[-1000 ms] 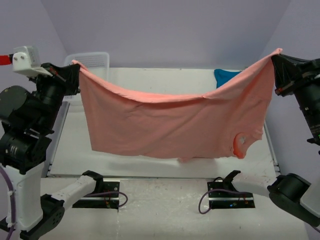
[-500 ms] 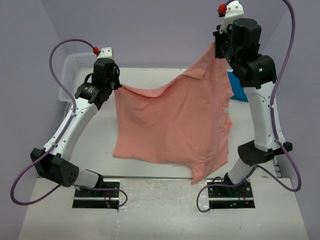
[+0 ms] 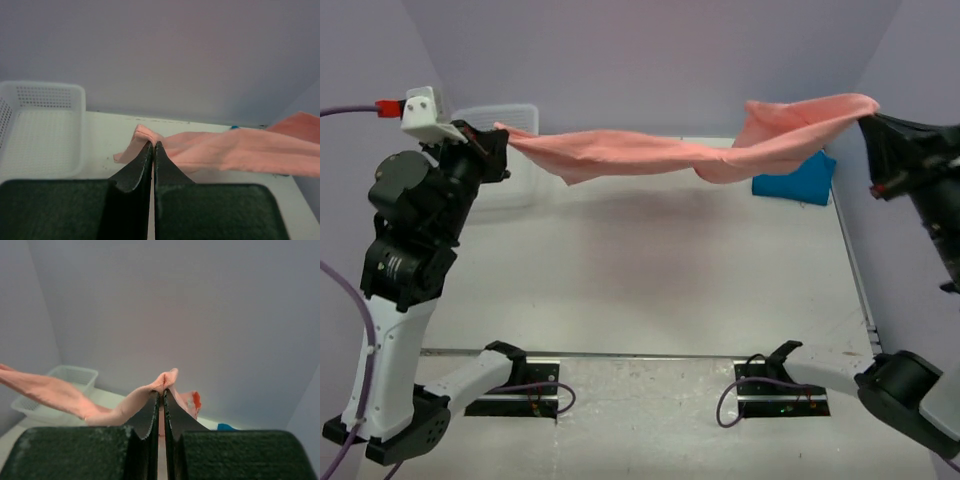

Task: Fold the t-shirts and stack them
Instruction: Flatten out the tshirt, then grap the side of the flattened tshirt furthest away from the robot with both arms, then fold the flattened tshirt in 1/3 of the way

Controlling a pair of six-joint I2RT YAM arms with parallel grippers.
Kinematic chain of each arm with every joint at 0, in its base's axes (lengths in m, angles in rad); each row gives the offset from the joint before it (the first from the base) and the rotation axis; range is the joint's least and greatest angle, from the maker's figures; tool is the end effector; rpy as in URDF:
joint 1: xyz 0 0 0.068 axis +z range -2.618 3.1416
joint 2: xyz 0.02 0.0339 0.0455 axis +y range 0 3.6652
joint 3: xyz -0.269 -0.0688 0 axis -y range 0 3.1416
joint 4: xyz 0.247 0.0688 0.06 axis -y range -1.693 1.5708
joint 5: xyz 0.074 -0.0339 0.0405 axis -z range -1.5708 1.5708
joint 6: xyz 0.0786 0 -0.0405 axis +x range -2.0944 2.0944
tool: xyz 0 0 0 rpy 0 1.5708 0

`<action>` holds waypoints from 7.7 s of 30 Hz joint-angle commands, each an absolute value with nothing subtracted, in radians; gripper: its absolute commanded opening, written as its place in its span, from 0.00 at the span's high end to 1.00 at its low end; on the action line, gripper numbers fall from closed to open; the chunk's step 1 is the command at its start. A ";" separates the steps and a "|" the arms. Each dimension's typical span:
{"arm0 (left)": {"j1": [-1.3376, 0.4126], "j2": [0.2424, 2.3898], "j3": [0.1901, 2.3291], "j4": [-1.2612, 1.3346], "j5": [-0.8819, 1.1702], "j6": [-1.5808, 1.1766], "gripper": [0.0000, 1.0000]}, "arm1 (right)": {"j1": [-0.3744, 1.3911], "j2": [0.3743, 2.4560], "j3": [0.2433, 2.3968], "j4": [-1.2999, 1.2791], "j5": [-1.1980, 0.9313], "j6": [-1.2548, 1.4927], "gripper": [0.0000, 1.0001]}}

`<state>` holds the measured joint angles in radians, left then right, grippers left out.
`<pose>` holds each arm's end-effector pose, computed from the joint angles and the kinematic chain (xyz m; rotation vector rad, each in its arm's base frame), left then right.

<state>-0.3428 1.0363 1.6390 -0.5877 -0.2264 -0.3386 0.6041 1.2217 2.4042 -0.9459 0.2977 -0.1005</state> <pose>0.1971 -0.0516 0.5367 -0.1764 1.5575 -0.3613 0.1044 0.0441 0.6526 -0.2203 1.3302 0.2267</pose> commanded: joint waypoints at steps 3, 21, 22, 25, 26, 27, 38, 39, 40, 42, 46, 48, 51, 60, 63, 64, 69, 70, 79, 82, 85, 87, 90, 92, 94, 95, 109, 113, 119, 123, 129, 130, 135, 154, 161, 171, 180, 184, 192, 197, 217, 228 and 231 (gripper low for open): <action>-0.341 0.942 1.706 -0.656 -0.118 -0.371 1.00 | 0.673 1.148 2.394 -0.943 0.330 -0.098 1.00; -0.341 1.330 1.576 -0.539 -0.322 -0.380 1.00 | 0.453 1.606 2.436 -0.874 0.299 -0.080 1.00; -0.339 1.366 1.554 -0.487 -0.336 -0.383 1.00 | 0.439 1.639 2.427 -0.873 0.304 -0.080 1.00; -0.295 1.511 1.468 -0.408 -0.365 -0.409 1.00 | 0.368 1.741 2.361 -0.855 0.255 -0.064 1.00; -0.282 1.578 1.453 -0.402 -0.365 -0.432 1.00 | 0.351 1.762 2.344 -0.845 0.244 -0.061 1.00; -0.275 1.606 1.441 -0.385 -0.389 -0.439 1.00 | 0.321 1.801 2.326 -0.836 0.218 -0.054 1.00; -0.272 1.761 1.310 -0.239 -0.426 -0.422 1.00 | 0.215 1.979 2.158 -0.750 0.094 -0.068 1.00; -0.272 1.766 1.309 -0.227 -0.431 -0.411 1.00 | 0.215 1.994 2.166 -0.750 0.091 -0.067 1.00; -0.272 1.779 1.316 -0.219 -0.436 -0.400 1.00 | 0.213 2.023 2.171 -0.750 0.092 -0.069 1.00; -0.270 1.787 1.324 -0.222 -0.451 -0.396 1.00 | 0.209 2.046 2.183 -0.750 0.086 -0.068 1.00; -0.265 1.796 1.333 -0.206 -0.474 -0.393 1.00 | 0.195 2.071 2.184 -0.750 0.090 -0.060 1.00; -0.256 1.795 1.330 -0.199 -0.479 -0.399 1.00 | 0.189 2.054 2.162 -0.749 0.116 -0.052 1.00; -0.239 1.790 1.335 -0.190 -0.483 -0.393 1.00 | 0.183 1.994 2.112 -0.746 0.153 -0.037 1.00; -0.150 1.808 1.371 -0.190 -0.457 -0.361 1.00 | 0.156 1.908 2.117 -0.767 0.169 -0.025 1.00; -0.144 1.815 1.373 -0.184 -0.472 -0.348 1.00 | 0.156 1.911 2.118 -0.769 0.160 -0.023 1.00; -0.143 1.818 1.371 -0.183 -0.477 -0.342 1.00 | 0.156 1.913 2.118 -0.772 0.156 -0.018 1.00; -0.130 1.835 1.382 -0.144 -0.454 -0.318 1.00 | 0.156 1.922 2.121 -0.778 0.182 -0.020 1.00; -0.129 1.839 1.385 -0.124 -0.434 -0.313 1.00 | 0.150 1.922 2.129 -0.781 0.184 -0.014 1.00; -0.129 1.959 1.525 -0.132 -0.410 -0.278 1.00 | 0.112 1.925 2.131 -0.787 0.202 0.023 1.00; -0.130 2.028 1.606 -0.156 -0.413 -0.267 1.00 | 0.103 1.919 2.122 -0.792 0.206 0.029 1.00; -0.129 2.052 1.631 -0.161 -0.411 -0.261 1.00 | 0.098 1.924 2.123 -0.792 0.213 0.031 1.00; -0.129 2.059 1.634 -0.156 -0.432 -0.250 1.00 | 0.092 1.930 2.126 -0.795 0.212 0.034 1.00; -0.121 2.077 1.652 -0.166 -0.465 -0.238 1.00 | 0.087 1.936 2.126 -0.799 0.219 0.035 1.00; -0.112 2.085 1.663 -0.169 -0.462 -0.244 1.00 | 0.081 1.942 2.134 -0.804 0.219 0.037 1.00; -0.091 2.098 1.687 -0.192 -0.456 -0.253 1.00 | 0.081 1.944 2.134 -0.807 0.219 0.035 1.00; -0.086 2.100 1.690 -0.193 -0.448 -0.259 1.00 | 0.081 1.942 2.132 -0.808 0.215 0.037 1.00; -0.106 2.065 1.623 -0.206 -0.330 -0.288 1.00 | 0.100 1.879 2.016 -0.818 0.209 0.094 1.00; -0.115 2.065 1.634 -0.203 -0.301 -0.290 1.00 | 0.118 1.859 1.996 -0.815 0.204 0.094 1.00; -0.143 1.991 1.573 -0.219 -0.345 -0.333 1.00 | 0.140 1.838 1.976 -0.841 0.235 0.124 1.00; -0.155 1.915 1.485 -0.227 -0.385 -0.391 1.00 | 0.158 1.790 1.913 -0.844 0.250 0.155 1.00; -0.156 1.803 1.350 -0.271 -0.463 -0.469 1.00 | 0.179 1.721 1.824 -0.877 0.274 0.204 1.00; -0.158 1.792 1.330 -0.294 -0.492 -0.477 1.00 | 0.179 1.707 1.800 -0.879 0.270 0.207 1.00; -0.169 1.743 1.289 -0.328 -0.525 -0.511 1.00 | 0.198 1.642 1.717 -0.902 0.265 0.224 1.00; -0.221 1.698 1.213 -0.420 -0.595 -0.552 1.00 | 0.219 1.471 1.465 -0.899 0.272 0.293 1.00; -0.226 1.727 1.203 -0.426 -0.601 -0.566 1.00 | 0.258 1.459 1.381 -0.881 0.275 0.319 1.00; -0.230 1.753 1.161 -0.425 -0.634 -0.586 1.00 | 0.275 1.477 1.328 -0.876 0.322 0.362 1.00; -0.230 1.787 1.134 -0.428 -0.608 -0.626 0.92 | 0.273 1.502 1.316 -0.891 0.357 0.390 1.00; -0.233 1.753 1.085 -0.428 -0.594 -0.699 0.34 | 0.268 1.509 1.299 -0.894 0.357 0.414 0.91; -0.511 1.611 1.115 -0.483 -0.854 -0.769 0.07 | 0.270 1.428 1.328 -0.868 0.431 0.420 0.21; -0.571 1.712 1.375 -0.488 -0.845 -0.623 0.12 | 0.262 1.554 1.514 -0.848 0.341 0.356 0.18; -0.288 2.003 1.503 -0.325 -0.351 -0.411 0.63 | 0.052 2.124 1.905 -0.917 0.068 0.262 0.48; -0.272 2.029 1.517 -0.321 -0.316 -0.397 0.60 | 0.035 2.253 1.996 -0.976 0.048 0.253 0.52; -0.265 2.019 1.513 -0.315 -0.310 -0.397 0.59 | 0.025 2.263 1.988 -0.977 0.046 0.252 0.53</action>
<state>-0.2806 2.0422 1.4868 -0.3546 -0.3305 -0.4240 0.0402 2.2597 1.9549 -0.9489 0.0593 0.2680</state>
